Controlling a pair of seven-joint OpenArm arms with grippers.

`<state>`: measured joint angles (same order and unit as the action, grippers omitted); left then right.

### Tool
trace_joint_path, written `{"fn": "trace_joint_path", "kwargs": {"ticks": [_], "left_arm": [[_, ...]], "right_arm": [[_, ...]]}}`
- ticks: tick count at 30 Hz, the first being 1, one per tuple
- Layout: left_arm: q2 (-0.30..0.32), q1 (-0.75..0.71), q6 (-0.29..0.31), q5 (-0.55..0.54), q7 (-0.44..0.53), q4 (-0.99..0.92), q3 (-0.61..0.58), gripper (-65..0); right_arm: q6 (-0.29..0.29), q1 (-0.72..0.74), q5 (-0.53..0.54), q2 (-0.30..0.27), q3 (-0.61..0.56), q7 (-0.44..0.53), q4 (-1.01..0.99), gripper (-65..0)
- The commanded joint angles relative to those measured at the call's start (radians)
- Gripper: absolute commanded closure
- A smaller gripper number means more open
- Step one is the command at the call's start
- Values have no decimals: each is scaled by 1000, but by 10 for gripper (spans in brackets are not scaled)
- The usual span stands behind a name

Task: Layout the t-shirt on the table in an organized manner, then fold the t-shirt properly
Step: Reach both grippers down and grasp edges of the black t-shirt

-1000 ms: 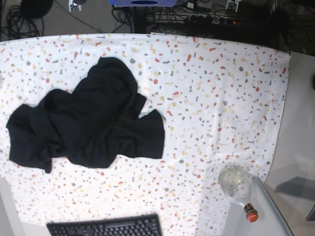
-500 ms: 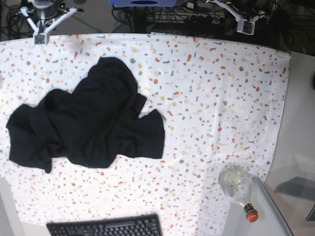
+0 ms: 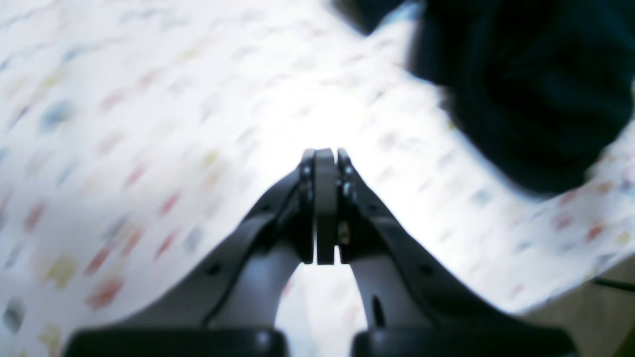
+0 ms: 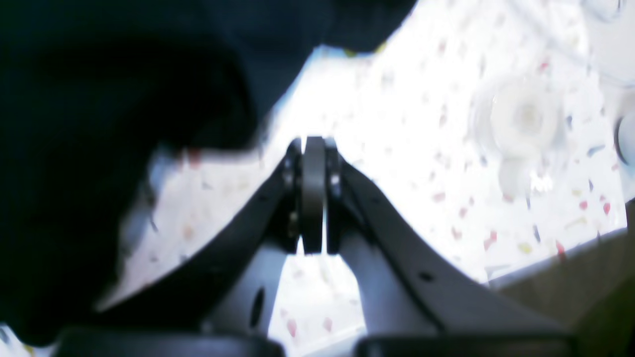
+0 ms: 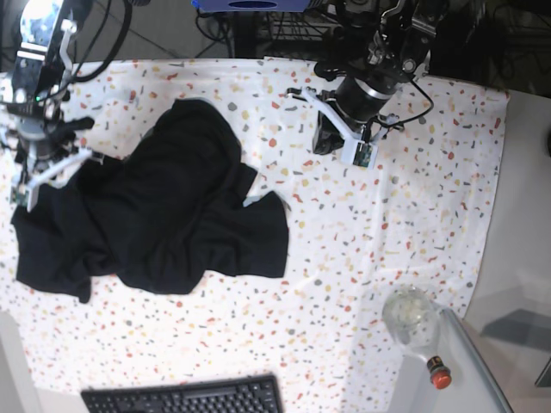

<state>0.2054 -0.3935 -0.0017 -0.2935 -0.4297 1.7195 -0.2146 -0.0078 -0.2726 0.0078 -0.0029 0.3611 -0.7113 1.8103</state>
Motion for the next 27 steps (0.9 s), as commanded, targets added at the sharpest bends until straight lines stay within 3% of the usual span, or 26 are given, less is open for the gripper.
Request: {"fn": "trace_joint_path", "kwargs": {"ticks": [1, 3, 5, 9, 13, 17, 19, 23, 25, 27], "left_arm": [[-14, 23, -4, -5, 15, -16, -13, -110], [-31, 71, -4, -5, 15, -65, -50, -209], [-37, 104, -4, -5, 15, -109, -93, -255], [-50, 178, -4, -5, 16, -203, -188, -280], [-105, 229, -4, -5, 16, -296, -214, -280], [-169, 276, -4, 3, 16, -402, -222, -270], [-197, 302, -4, 4, 16, -462, -222, -230], [-214, 348, -4, 4, 16, -543, -217, 0], [-208, 364, -4, 0, 16, -553, -210, 0], [-168, 385, -5, -2, 16, -550, -208, 0]], "right_arm": [[7, 55, -6, -45, 9, 14, -22, -176], [7, 137, -1, -98, 11, 11, -125, -317], [7, 204, -1, -141, 9, 22, -218, -392], [6, 345, 1, -225, 5, 94, -470, -408], [6, 457, 1, -283, 2, 241, -706, -410], [2, 548, -1, -329, 2, 316, -898, -411], [-45, 582, -1, -348, 2, 362, -987, -410], [-248, 620, -2, -349, 3, 431, -1087, -390], [-301, 622, -2, -348, 3, 434, -1087, -327], [-340, 625, -2, -346, 3, 434, -1087, -203]]}}
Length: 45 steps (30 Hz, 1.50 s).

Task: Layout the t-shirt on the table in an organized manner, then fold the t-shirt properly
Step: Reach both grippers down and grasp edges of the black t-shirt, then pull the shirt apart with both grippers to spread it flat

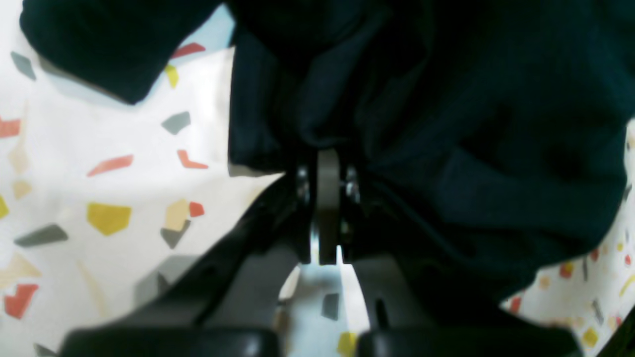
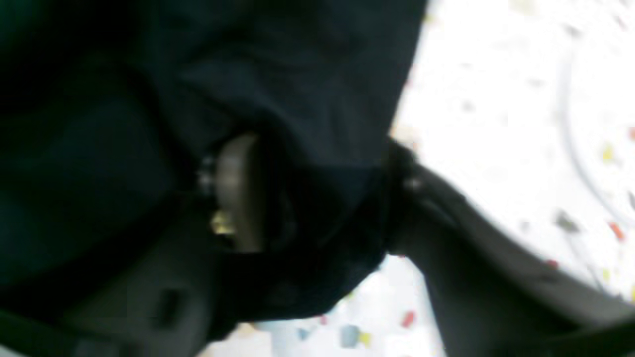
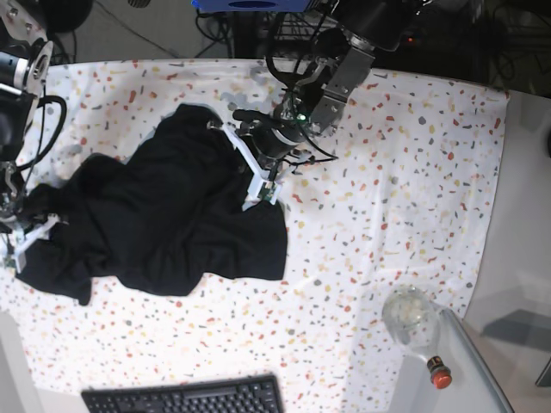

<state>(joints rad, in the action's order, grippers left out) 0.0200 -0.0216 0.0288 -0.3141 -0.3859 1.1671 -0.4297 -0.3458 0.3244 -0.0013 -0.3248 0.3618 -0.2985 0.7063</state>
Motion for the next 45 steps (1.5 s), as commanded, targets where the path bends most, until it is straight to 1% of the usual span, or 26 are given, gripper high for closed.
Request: {"fn": "trace_joint_path", "kwargs": {"ticks": [1, 3, 5, 8, 10, 13, 16, 19, 24, 25, 26, 27, 30, 32, 34, 36, 38, 39, 40, 41, 43, 45], "left_arm": [[36, 24, -36, 17, -28, 4, 7, 0], [68, 53, -37, 17, -32, 6, 9, 0], [102, 73, -39, 16, -37, 29, 35, 0], [145, 65, -39, 16, -58, 113, 148, 0], [166, 59, -39, 19, -104, 158, 239, 0], [185, 59, -34, 26, -167, 218, 337, 0], [214, 62, -34, 26, -186, 256, 348, 0], [222, 61, -34, 26, -186, 291, 349, 0], [215, 62, -37, 25, -187, 313, 360, 0], [215, 64, -37, 25, -187, 308, 357, 0], [215, 62, -37, 25, -187, 304, 352, 0], [215, 61, -37, 25, -187, 294, 349, 0], [205, 58, -37, 25, -187, 277, 346, 0], [192, 36, -37, 25, -187, 276, 351, 0], [188, 13, -37, 25, -187, 281, 349, 0], [188, -1, -37, 25, -186, 279, 346, 0], [186, -25, -37, 25, -184, 279, 346, 0], [186, -38, -37, 25, -184, 281, 346, 0], [186, -45, -37, 25, -184, 284, 348, 0], [186, -51, -37, 25, -184, 284, 348, 0], [186, -67, -37, 25, -183, 281, 348, 0], [186, -87, -37, 25, -183, 282, 351, 0]], "right_arm": [[-14, 29, 7, -21, 1, 22, 17, -140], [-34, 40, 7, -20, 1, 20, 17, 0], [-37, 43, 7, -20, 1, 15, 22, 0], [-37, 14, 5, -20, 9, 5, 91, 0], [-37, -24, 5, -21, 9, -41, 183, 0], [-37, -98, 5, -20, 3, -163, 367, 0], [-42, -156, 5, 5, 1, -250, 546, 0], [-42, -167, 5, 13, 1, -308, 657, 0], [-42, -123, 4, 5, 6, -328, 731, 0], [-42, -117, 4, 2, 7, -327, 728, 0], [-40, -97, 4, -13, 3, -324, 717, 0], [-40, -74, 4, -21, 0, -324, 677, 0], [-35, 29, 4, -32, 3, -302, 467, 0], [-34, 104, 4, -37, 10, -275, 270, 0], [-34, 149, 4, -63, 10, -302, 108, 0], [-42, 166, 8, -67, 10, -361, 48, 0], [-43, 134, 11, -64, 12, -396, 94, -159], [-43, 104, 13, -58, 13, -405, 154, -248], [-43, 61, 25, -35, 13, -414, 235, -327], [-40, 20, 34, -20, 13, -425, 318, -378], [-37, -63, 33, 17, 9, -465, 520, -441], [-35, -146, 25, 80, 1, -512, 738, -450]]}}
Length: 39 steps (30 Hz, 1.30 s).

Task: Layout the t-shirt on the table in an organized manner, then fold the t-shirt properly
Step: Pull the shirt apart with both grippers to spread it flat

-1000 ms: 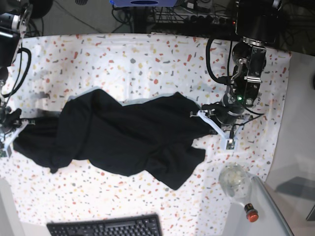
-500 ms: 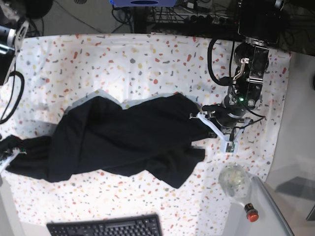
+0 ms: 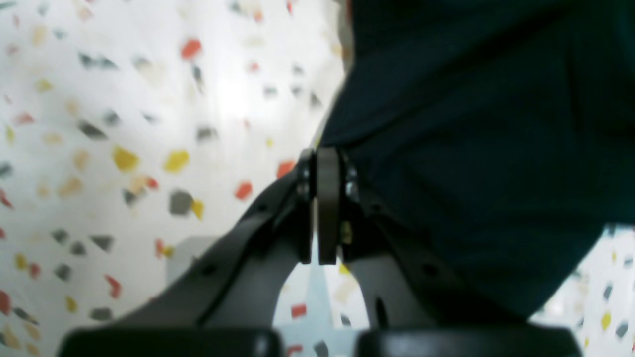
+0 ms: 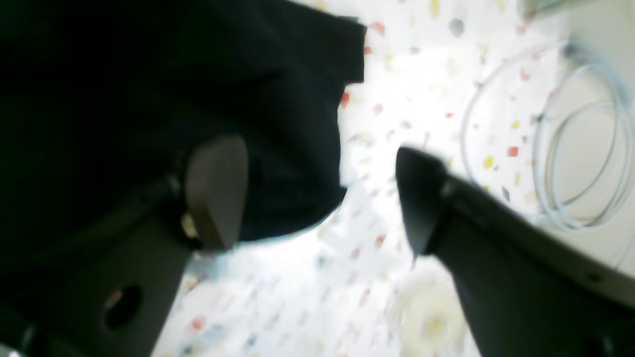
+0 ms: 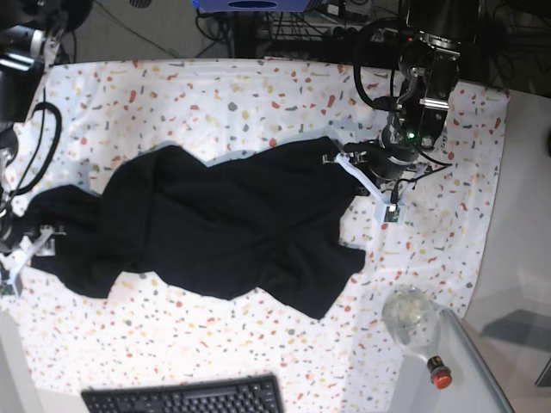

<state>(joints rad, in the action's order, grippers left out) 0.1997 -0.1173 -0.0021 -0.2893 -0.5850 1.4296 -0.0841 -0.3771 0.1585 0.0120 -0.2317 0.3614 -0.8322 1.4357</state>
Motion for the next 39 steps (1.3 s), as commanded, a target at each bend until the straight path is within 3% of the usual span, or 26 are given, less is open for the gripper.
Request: {"fn": "trace_joint_path", "kwargs": {"ticks": [1, 5, 9, 12, 15, 18, 24, 28, 30, 33, 36, 39], "left_arm": [[7, 3, -6, 0, 18, 20, 4, 0], [7, -15, -6, -6, 18, 20, 2, 0], [7, -34, -6, -6, 20, 23, 2, 0], [5, -38, -6, -8, 20, 40, 2, 0], [5, -52, -6, -1, 20, 49, 2, 0], [5, -54, -6, 0, 20, 53, 2, 0], [5, -54, -6, -6, 20, 55, 2, 0], [5, -54, -6, -6, 20, 56, 2, 0], [5, -54, -6, -1, 20, 56, 2, 0], [7, -55, -6, 0, 20, 55, 0, 0], [7, -57, -6, 0, 20, 55, 0, 0], [7, -61, -6, 0, 20, 56, 2, 0]], "right_arm": [[-4, -7, 12, 22, 1, 11, 106, -446], [-4, -37, 12, 122, -45, 11, 238, -372], [22, 60, 10, 136, -167, 12, 55, -285], [154, 137, 13, 137, -223, 20, -111, -284], [301, 169, 12, 173, -261, 72, -163, -348], [412, 195, 13, 188, -293, 110, -206, -405], [444, 272, 12, 217, -341, 147, -385, -404], [564, 300, 12, 216, -344, 236, -528, -396], [591, 295, 12, 200, -344, 248, -547, -314], [585, 261, 16, 186, -341, 245, -528, -12], [580, 175, 16, 186, -298, 242, -398, 0], [577, 65, 16, 186, -243, 181, -181, 0]]}}
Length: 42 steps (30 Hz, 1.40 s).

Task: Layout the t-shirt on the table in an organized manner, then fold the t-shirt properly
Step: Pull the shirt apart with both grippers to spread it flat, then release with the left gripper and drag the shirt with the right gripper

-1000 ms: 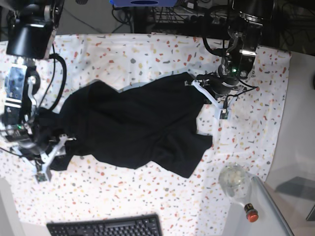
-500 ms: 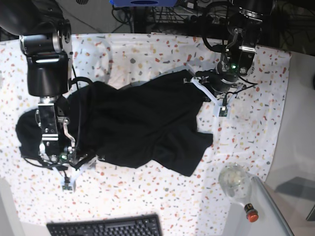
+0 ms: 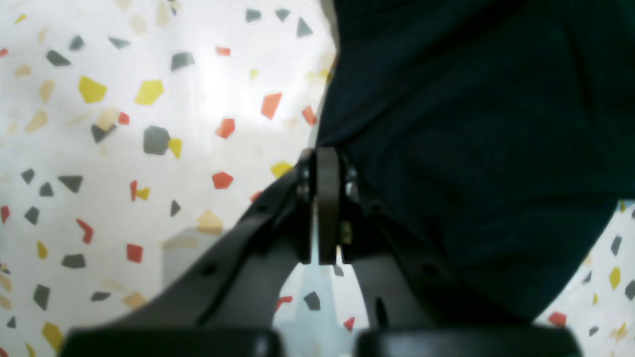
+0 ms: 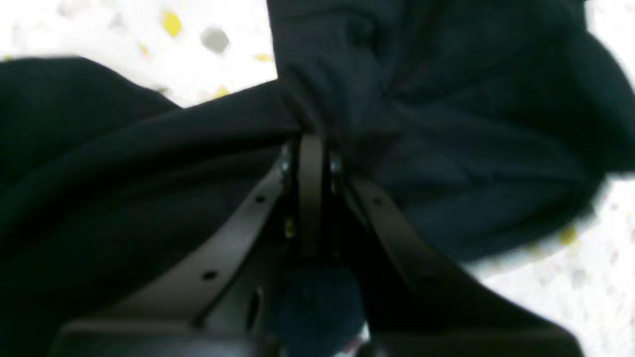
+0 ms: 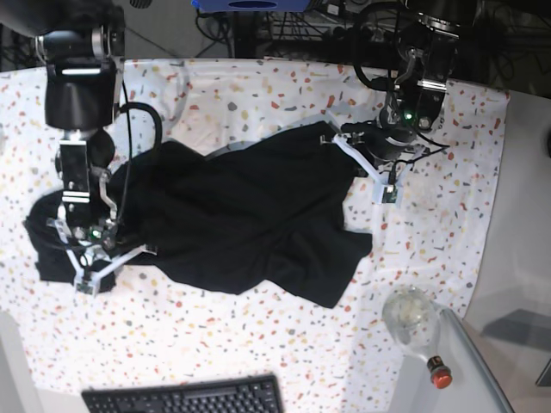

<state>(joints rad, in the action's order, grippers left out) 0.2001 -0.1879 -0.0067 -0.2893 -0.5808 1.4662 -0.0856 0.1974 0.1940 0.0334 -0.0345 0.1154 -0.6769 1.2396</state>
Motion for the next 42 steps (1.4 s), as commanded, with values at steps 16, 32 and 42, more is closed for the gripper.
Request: {"fn": "trace_joint_path", "kwargs": {"ticks": [16, 32, 42], "left_arm": [[8, 11, -2, 2, 9, 20, 4, 0], [12, 74, -2, 2, 9, 0, -13, 0], [12, 247, -2, 2, 9, -117, -13, 0]], "right_arm": [[-465, -400, -3, -20, 429, -223, 533, 0], [-775, -512, 138, 40, 86, -507, 639, 0], [-873, -483, 145, -31, -125, -591, 788, -177]]}}
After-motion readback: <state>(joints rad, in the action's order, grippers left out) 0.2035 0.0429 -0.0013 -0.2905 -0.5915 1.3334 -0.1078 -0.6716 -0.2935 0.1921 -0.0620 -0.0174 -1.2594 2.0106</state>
